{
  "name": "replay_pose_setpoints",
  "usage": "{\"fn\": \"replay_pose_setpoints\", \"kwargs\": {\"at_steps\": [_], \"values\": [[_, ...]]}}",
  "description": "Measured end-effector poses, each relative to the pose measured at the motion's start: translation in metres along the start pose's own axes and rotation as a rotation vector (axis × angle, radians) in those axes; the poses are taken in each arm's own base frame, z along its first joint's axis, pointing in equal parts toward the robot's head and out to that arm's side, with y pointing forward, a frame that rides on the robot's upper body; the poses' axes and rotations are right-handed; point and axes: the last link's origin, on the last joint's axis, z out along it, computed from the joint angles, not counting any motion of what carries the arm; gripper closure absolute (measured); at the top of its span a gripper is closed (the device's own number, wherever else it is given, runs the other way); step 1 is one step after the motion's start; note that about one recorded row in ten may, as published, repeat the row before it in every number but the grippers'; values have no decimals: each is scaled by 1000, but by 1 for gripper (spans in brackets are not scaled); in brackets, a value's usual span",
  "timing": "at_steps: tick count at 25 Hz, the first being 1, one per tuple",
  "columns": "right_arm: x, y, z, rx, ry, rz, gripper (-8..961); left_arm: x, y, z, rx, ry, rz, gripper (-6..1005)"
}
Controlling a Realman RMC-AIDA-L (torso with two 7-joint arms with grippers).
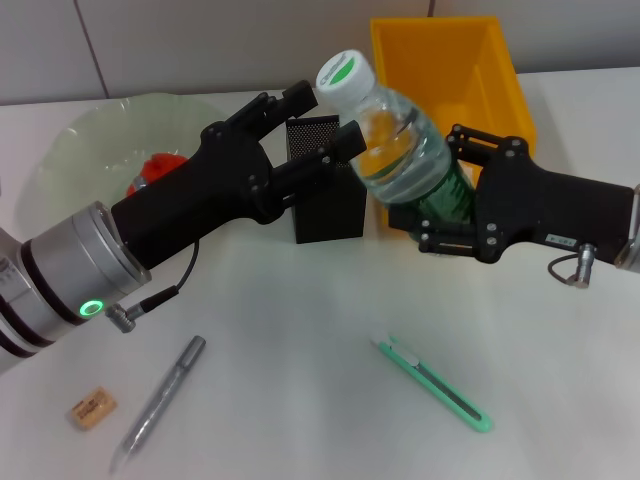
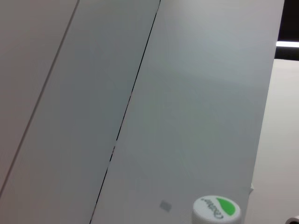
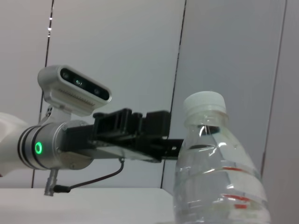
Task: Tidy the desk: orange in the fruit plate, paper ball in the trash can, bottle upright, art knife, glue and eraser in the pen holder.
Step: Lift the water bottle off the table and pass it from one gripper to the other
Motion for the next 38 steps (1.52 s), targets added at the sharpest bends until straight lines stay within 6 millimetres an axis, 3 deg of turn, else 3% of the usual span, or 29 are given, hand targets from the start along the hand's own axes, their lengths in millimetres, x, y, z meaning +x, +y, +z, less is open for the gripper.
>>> {"fn": "replay_pose_setpoints", "kwargs": {"at_steps": [12,38], "values": [[-1,3,17,-47,10,-13,189,1,0,-2,9,20,-23,151],[0,8,21,1,-109,-114,189,7,1,0,22,88,-27,152]]}}
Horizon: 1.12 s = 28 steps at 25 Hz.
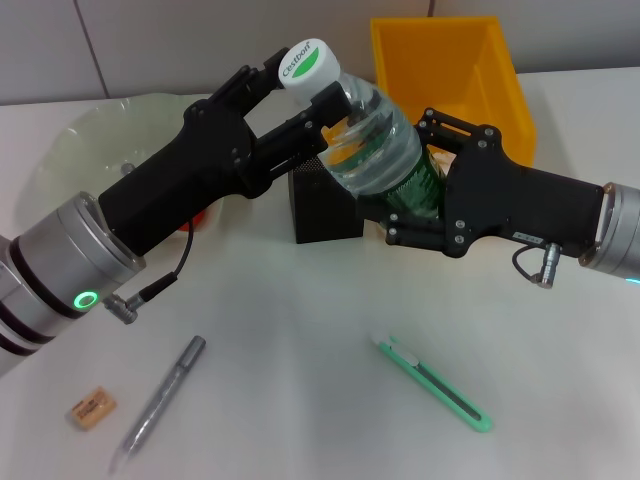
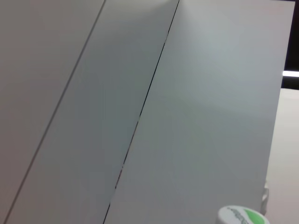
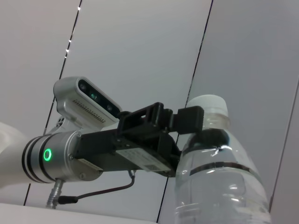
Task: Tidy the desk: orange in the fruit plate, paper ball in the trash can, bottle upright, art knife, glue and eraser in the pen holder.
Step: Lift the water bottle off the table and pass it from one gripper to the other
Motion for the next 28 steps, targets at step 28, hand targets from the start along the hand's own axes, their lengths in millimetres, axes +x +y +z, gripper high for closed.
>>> {"fn": "replay_pose_setpoints", "kwargs": {"at_steps": [28], "values": [[-3,2,-4,21,-48,10,188,-3,12,7,-8,75,25,152]]}}
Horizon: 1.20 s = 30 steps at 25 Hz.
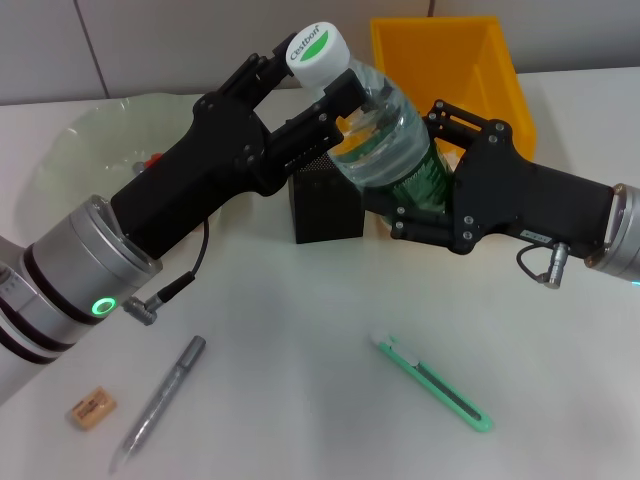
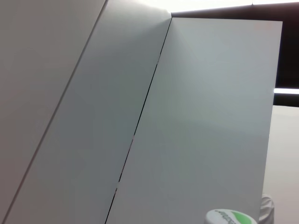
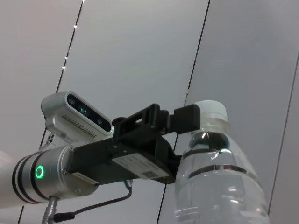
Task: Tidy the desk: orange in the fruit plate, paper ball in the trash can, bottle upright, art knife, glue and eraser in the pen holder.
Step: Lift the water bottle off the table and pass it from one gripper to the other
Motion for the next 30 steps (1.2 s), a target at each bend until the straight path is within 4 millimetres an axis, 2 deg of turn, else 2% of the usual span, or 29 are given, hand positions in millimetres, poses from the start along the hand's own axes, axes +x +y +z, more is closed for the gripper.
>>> {"fn": "replay_pose_setpoints", "kwargs": {"at_steps": [16,30], "values": [[1,1,1,-2,0,10,188,0,5,12,-36,11,5,152],[0,0,1,-5,-1,5,188,0,4,14,-39,9,21,153]]}}
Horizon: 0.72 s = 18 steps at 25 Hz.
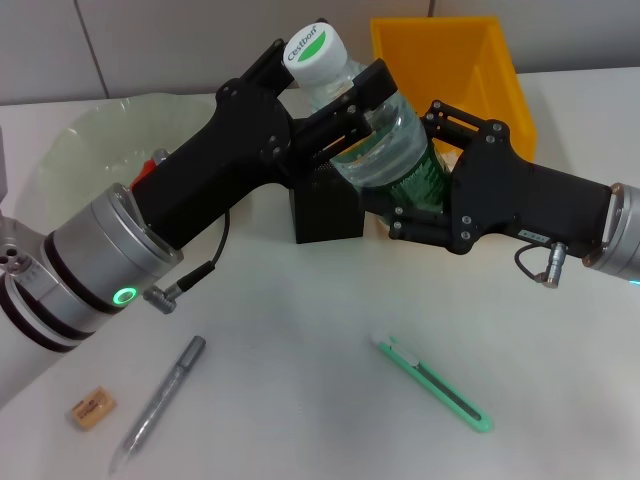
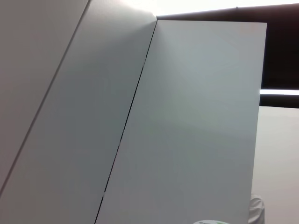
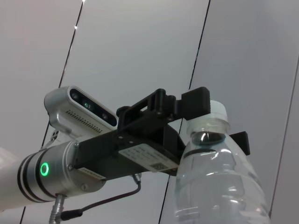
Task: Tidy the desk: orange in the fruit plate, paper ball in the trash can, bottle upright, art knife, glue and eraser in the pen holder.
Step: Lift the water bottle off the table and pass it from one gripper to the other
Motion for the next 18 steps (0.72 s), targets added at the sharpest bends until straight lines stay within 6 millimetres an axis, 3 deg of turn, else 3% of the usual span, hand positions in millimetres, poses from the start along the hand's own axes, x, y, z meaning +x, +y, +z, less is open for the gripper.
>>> {"fn": "replay_pose_setpoints", "kwargs": {"at_steps": [17,18], "values": [[-1,0,-1,-4,-6,1,190,2,-2,1,12,13,-6,153],[-1,0,-1,-4,-6,0,190,2,-2,1,12,13,-6,206]]}}
